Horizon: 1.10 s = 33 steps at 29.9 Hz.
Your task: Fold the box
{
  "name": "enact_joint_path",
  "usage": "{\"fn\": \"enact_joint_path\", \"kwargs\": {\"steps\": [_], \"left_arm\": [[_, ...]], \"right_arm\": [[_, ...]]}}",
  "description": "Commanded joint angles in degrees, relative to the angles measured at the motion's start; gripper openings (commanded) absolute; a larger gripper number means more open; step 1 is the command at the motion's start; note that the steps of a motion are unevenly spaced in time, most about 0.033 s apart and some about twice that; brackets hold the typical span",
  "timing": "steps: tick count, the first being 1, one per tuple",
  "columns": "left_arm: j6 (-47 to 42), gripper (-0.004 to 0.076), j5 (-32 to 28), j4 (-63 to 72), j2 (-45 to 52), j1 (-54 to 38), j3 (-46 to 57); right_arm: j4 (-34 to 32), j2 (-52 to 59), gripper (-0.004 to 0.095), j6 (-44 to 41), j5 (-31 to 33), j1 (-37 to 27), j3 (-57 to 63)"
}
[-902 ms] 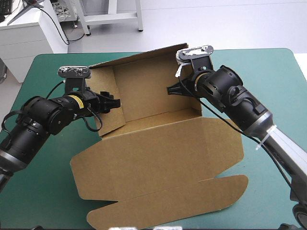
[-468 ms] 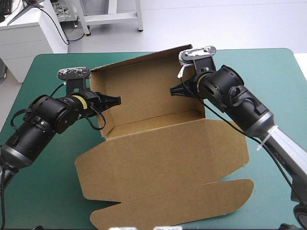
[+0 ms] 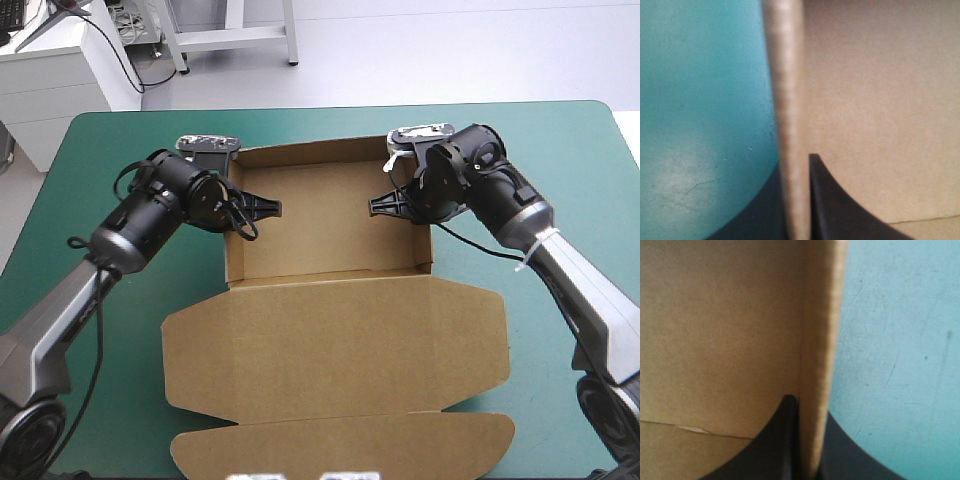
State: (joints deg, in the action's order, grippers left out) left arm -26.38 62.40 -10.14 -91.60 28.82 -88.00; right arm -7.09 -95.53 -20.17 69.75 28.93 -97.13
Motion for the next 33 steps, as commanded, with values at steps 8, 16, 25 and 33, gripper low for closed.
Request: {"fn": "enact_joint_path", "kwargs": {"steps": [8,16,25,33], "left_arm": [[4.67,-0.0008,1.96,3.39,-9.10,0.68,-8.08],[7.08,-0.0008,8.39,9.43,-14.13,-2.68,-10.09],[11.01,-0.0008,11.14,14.66,-18.02,-4.79,-13.53],[13.55,0.0026,11.32,14.92,-19.27,-4.79,-14.37]], "right_arm": [[4.39,-4.79,-0.0002,4.67,-1.73,-1.82,-1.73],[17.58,-8.40,-0.0013,10.05,-1.19,-8.11,-1.73],[16.71,-10.42,-0.0013,11.28,-0.17,-8.80,-1.84],[14.74,-10.56,0.0076,12.17,-1.27,-8.80,-1.84]]}}
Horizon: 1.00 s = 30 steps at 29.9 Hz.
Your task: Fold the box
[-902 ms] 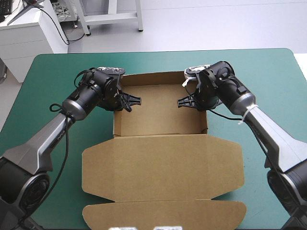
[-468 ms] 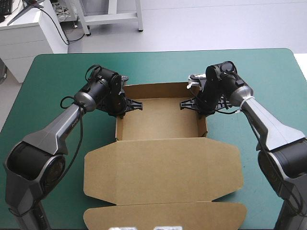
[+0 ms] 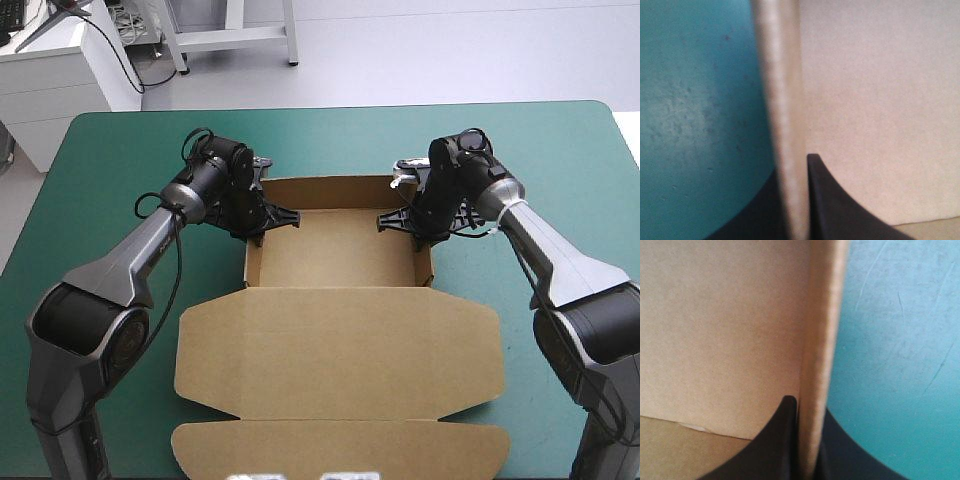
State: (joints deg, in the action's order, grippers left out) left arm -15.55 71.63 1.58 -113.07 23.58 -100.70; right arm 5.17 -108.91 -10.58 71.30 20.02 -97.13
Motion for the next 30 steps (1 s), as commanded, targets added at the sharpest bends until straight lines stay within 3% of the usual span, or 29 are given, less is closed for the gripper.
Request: {"fn": "enact_joint_path", "kwargs": {"steps": [1,4,8,11,17,21,26,28,30], "left_arm": [[2.85,0.0052,2.35,3.43,2.07,0.44,-1.68],[2.85,0.0167,2.24,4.11,1.95,0.44,-1.68],[2.85,0.0403,1.92,4.03,1.95,0.44,-1.68],[2.23,0.0492,0.87,3.90,1.95,0.44,-2.29],[2.99,0.0494,1.95,3.48,1.95,0.30,-8.57],[4.86,0.0494,2.58,-1.24,1.95,0.05,-15.93],[5.49,0.0487,2.58,-0.60,5.31,-0.25,-23.59],[6.17,0.0419,2.58,-1.10,7.81,-0.25,-24.01],[10.94,0.0225,2.58,-0.19,10.71,-0.25,-24.01]], "right_arm": [[2.48,2.83,0.0110,3.03,-2.82,0.11,-1.84],[2.48,2.83,0.0304,3.02,-3.41,0.11,-1.84],[2.48,2.83,0.0646,2.66,-3.49,0.11,-1.84],[2.18,2.83,0.0796,1.28,-4.24,0.11,-1.84],[-1.67,3.03,0.0808,-0.30,-4.10,0.11,-3.81],[-1.54,3.18,0.0808,-0.45,0.36,0.11,-9.63],[-1.81,6.24,0.0808,-1.09,0.37,0.11,-14.45],[-3.03,8.61,0.0808,-1.18,0.37,0.11,-14.09],[-3.39,11.69,0.0808,-1.64,0.37,0.11,-13.14]]}}
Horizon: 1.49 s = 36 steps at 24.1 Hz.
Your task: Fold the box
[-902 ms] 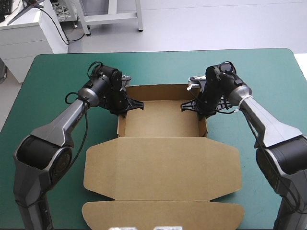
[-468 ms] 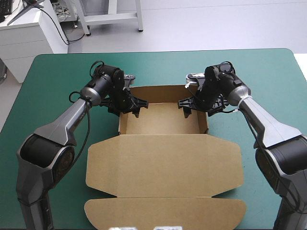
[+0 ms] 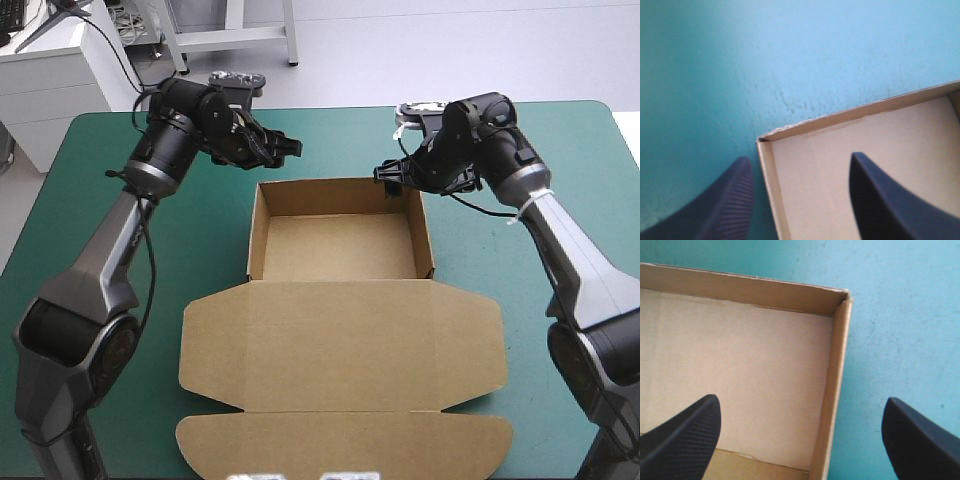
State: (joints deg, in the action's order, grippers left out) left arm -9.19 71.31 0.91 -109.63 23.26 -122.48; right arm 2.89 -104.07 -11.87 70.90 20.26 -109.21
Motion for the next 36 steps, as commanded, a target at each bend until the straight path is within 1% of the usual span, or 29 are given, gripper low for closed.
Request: {"fn": "enact_joint_path", "kwargs": {"steps": [1,2,5,11,13,16,18,20,21,22,23,26,29,33,36], "left_arm": [[6.96,0.0088,2.90,0.77,8.74,0.07,-2.23],[7.46,-0.0004,2.90,0.77,10.20,0.07,-2.23],[7.44,0.0005,3.00,1.35,14.07,0.07,-2.23],[7.44,-0.0003,3.00,3.40,21.71,0.07,-2.12],[7.44,-0.0008,3.00,6.99,27.06,0.07,-2.01],[9.19,-0.0008,3.00,7.74,31.22,0.07,0.30],[9.88,-0.0008,3.00,7.48,35.46,0.07,5.67],[9.88,-0.0008,2.55,7.48,41.56,0.07,14.95],[10.02,-0.0008,1.95,7.48,43.56,0.07,18.57],[12.99,-0.0008,1.85,7.48,46.03,0.07,22.48],[13.89,-0.0008,1.80,7.23,47.81,0.07,25.42],[13.54,-0.0008,0.59,9.02,54.31,0.07,36.64],[14.63,-0.0008,-2.28,10.00,58.92,0.07,43.90],[14.48,-0.0008,-3.07,10.09,63.95,0.07,52.49],[14.35,-0.0008,-4.60,10.09,68.26,0.07,58.16]], "right_arm": [[-0.20,8.64,0.0808,-0.34,0.76,-0.13,-0.30],[0.47,10.45,0.0808,-0.34,0.76,-0.01,0.73],[1.14,15.13,0.0808,-0.34,0.76,-0.01,4.44],[-5.09,20.51,0.0808,-0.12,0.76,-0.01,10.94],[-3.95,20.04,0.0808,-0.01,0.76,-0.01,12.47],[-2.89,17.58,0.0808,0.07,0.18,-0.01,12.57],[-2.44,14.86,0.0808,-1.39,-0.45,-0.01,12.57],[-1.64,11.09,0.0808,-1.28,-2.32,-0.01,12.57],[-1.34,9.92,0.0806,-0.39,-2.63,-0.01,12.57],[-1.30,8.42,0.0806,1.31,-3.79,-0.01,12.57],[-2.02,7.36,0.0806,1.92,-4.51,-0.01,12.57],[-2.18,4.34,0.0806,2.66,-5.30,-0.01,12.57],[-1.93,2.48,0.0806,2.68,-6.17,-0.01,12.57],[-1.45,0.10,0.0806,2.77,-6.17,-0.01,12.57],[0.47,-1.72,0.0806,3.25,-6.17,-0.01,12.57]]}}
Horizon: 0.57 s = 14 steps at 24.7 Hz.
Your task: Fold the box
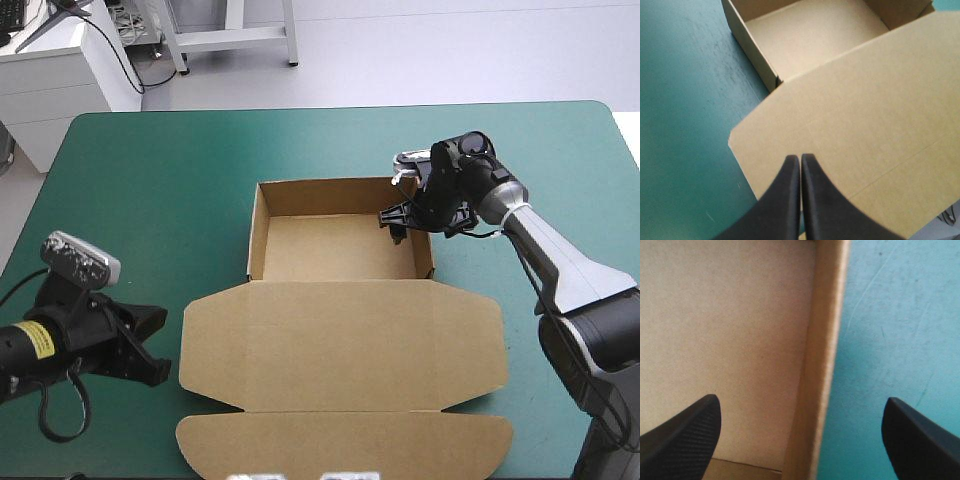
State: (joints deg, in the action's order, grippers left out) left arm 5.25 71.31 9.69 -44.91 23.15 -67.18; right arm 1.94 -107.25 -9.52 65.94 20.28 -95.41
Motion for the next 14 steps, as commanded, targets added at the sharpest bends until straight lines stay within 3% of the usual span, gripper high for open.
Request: {"fn": "enact_joint_path", "kwargs": {"steps": [1,4,9,12,14], "left_arm": [[-0.08,-0.0008,-5.47,1.31,5.04,0.18,4.73],[-0.08,-0.0008,-7.64,1.31,9.12,0.18,9.43],[-0.37,-0.0008,-8.11,1.31,15.12,0.18,13.43],[-0.38,-0.0008,-7.70,1.31,16.31,0.18,13.42],[0.10,-0.0008,-6.27,1.31,16.79,0.18,13.42]], "right_arm": [[2.35,1.21,0.0806,1.11,-1.21,-0.03,-1.23],[4.07,0.80,0.0761,1.86,-1.09,-0.03,-1.11],[3.95,0.80,0.0333,1.65,0.05,-0.03,-1.11],[3.78,0.80,-0.0025,1.89,1.55,-0.03,-1.11],[3.22,1.20,-0.0019,1.75,1.65,-0.03,-1.11]]}}
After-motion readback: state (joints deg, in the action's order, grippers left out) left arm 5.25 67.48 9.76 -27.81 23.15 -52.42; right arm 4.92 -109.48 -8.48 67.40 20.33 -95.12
